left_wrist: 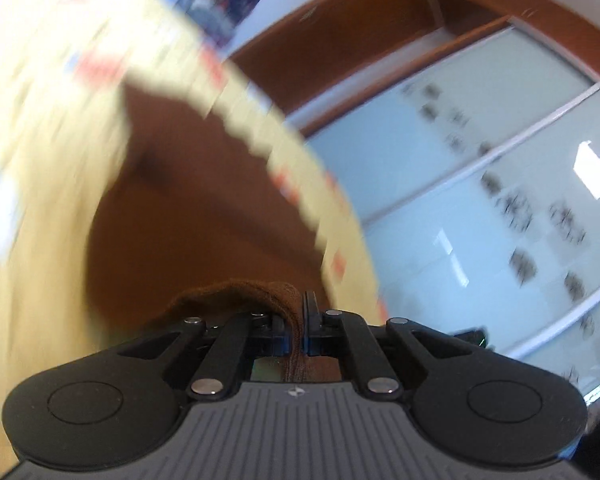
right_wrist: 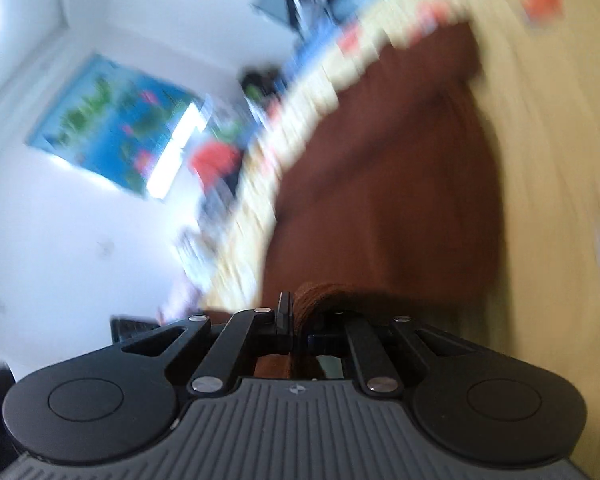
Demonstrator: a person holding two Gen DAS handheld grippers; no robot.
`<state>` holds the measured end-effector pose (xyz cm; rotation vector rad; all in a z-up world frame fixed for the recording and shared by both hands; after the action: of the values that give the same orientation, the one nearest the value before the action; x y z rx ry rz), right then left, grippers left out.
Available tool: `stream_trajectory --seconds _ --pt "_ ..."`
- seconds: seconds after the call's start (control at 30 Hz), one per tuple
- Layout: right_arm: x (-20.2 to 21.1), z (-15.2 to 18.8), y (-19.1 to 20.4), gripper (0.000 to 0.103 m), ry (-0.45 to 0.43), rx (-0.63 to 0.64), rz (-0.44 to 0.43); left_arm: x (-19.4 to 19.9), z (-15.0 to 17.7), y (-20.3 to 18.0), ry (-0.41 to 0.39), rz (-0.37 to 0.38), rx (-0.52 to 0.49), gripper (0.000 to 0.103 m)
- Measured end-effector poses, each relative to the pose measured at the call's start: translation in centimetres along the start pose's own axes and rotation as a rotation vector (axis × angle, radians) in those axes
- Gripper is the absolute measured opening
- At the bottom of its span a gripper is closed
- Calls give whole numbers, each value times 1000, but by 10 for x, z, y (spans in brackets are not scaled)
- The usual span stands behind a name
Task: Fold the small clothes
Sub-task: 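Close both grippers on the hem and lift it toward the collar, then lay the hem down over the collar and open both grippers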
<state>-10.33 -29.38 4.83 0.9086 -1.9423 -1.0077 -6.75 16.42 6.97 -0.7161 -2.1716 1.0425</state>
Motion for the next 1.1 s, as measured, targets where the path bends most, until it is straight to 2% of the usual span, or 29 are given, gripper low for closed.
stream_trajectory --seconds 0.07,0.13,0.23,0.3,0.37,0.4,0.43,0.47,0.5,0.53,0.6,0.67,0.73,0.87,0.9,0.97,1.03,1.1 --pt "-10 -42 -6 14 -95 -17 -29 -24 -41 0 -71 6 -16 5" --pt "-26 -84 -21 14 -161 -55 -39 -59 -81 8 -105 2 -11 5" --pt "-57 -145 -59 14 -223 -135 -5 -123 -132 31 -113 -73 11 5" --pt "-80 -179 -88 14 -243 -205 30 -162 -158 50 -100 -169 13 5" --pt "-108 -204 -114 22 -247 -255 63 -190 -176 69 -106 -263 47 7" --pt "-120 -211 -124 31 -274 -275 87 -197 -182 77 -99 -307 71 15" --pt "-125 -219 -135 63 -305 -300 117 -199 -185 84 -94 -351 116 26" --pt "-128 -225 -141 83 -329 -325 147 -193 -187 90 -113 -365 163 32" --pt "-130 -227 -142 85 -364 -343 155 -181 -185 92 -160 -343 181 50" --pt "-126 -225 -139 85 -407 -340 124 -164 -182 94 -217 -327 176 80" --pt "-115 -219 -126 87 -442 -276 74 -131 -168 88 -319 -380 151 103" --pt "-104 -206 -112 93 -413 -195 99 -102 -148 84 -355 -390 122 103" --pt "-92 -185 -102 95 -366 -133 140 -80 -122 82 -325 -424 133 103" --pt "-59 -126 -85 98 -299 -39 281 -46 -57 88 -284 -435 235 103" --pt "-53 -111 -85 98 -302 -28 326 -41 -40 91 -285 -432 274 103" --pt "-40 -83 -89 99 -308 -50 396 -33 -14 87 -331 -406 282 103" --pt "-34 -63 -90 99 -316 -90 378 -33 -2 83 -357 -384 316 103" --pt "-40 -52 -85 99 -299 -107 353 -43 -3 82 -350 -334 336 103"
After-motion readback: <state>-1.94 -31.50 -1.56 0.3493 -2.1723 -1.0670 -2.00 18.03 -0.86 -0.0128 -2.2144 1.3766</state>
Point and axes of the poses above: each gripper's, at about its wrist camera, not at the fingertips, and x roughly against the way its jaws point, y to its left, z to its underside, the point moved 2 cm from there along -x, roughly the way its jaws point, and after that the axes turned 2 degrees about -y, right-handed, at the moved point
